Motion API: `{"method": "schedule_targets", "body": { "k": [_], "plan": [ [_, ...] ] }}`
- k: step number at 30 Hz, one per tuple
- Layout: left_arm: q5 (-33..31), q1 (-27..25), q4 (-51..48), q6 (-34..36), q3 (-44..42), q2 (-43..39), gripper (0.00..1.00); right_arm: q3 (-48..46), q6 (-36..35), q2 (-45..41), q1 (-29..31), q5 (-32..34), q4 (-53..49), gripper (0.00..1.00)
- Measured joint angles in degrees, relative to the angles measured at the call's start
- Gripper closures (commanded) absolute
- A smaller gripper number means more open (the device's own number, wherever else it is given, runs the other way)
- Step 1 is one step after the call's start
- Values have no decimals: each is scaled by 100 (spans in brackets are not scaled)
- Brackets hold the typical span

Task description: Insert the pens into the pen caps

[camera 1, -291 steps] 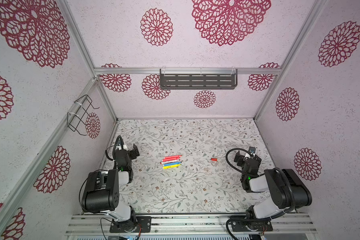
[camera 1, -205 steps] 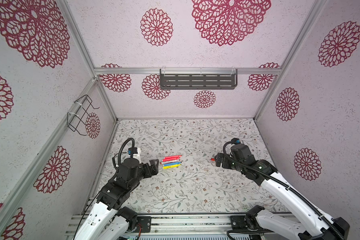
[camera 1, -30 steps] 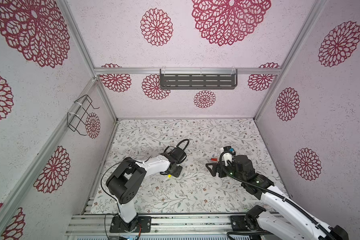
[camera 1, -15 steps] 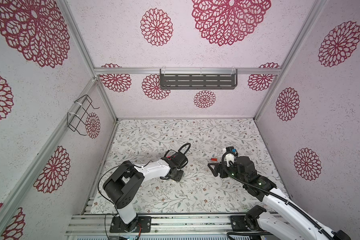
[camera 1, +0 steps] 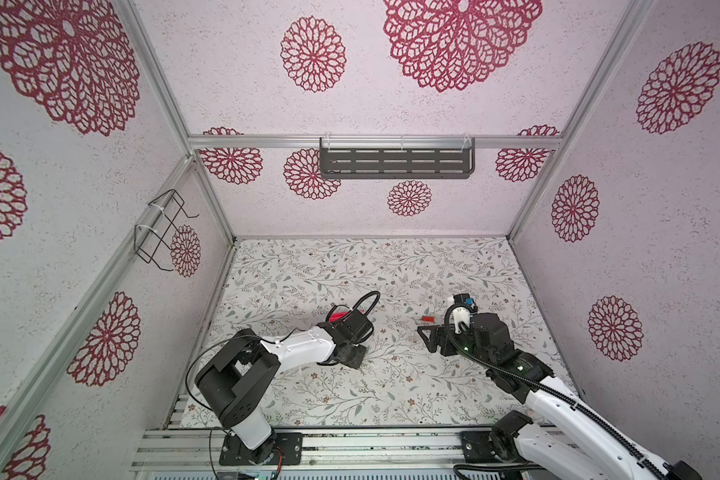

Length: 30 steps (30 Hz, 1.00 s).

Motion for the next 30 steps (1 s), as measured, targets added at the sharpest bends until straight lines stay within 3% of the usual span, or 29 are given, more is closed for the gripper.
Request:
{"method": "schedule_targets", "body": {
  "k": [4,9,19,30],
  "plan": [
    [483,-160,656,-192,-643,-787,89,-372,162,188,0,-599,649,11],
    [894,-227,1727,-507,-1126,-1530,89,-837,581,713,22,-1198,1462,24],
    [1040,-433,2470,-721,-1196,-1740,89,-894,1189,1613,223,-1707,3032,31],
    [975,-706,2767,-837,-1196,-1740,89,-695,1482,2378,407,-1808,3786,38]
  ]
}}
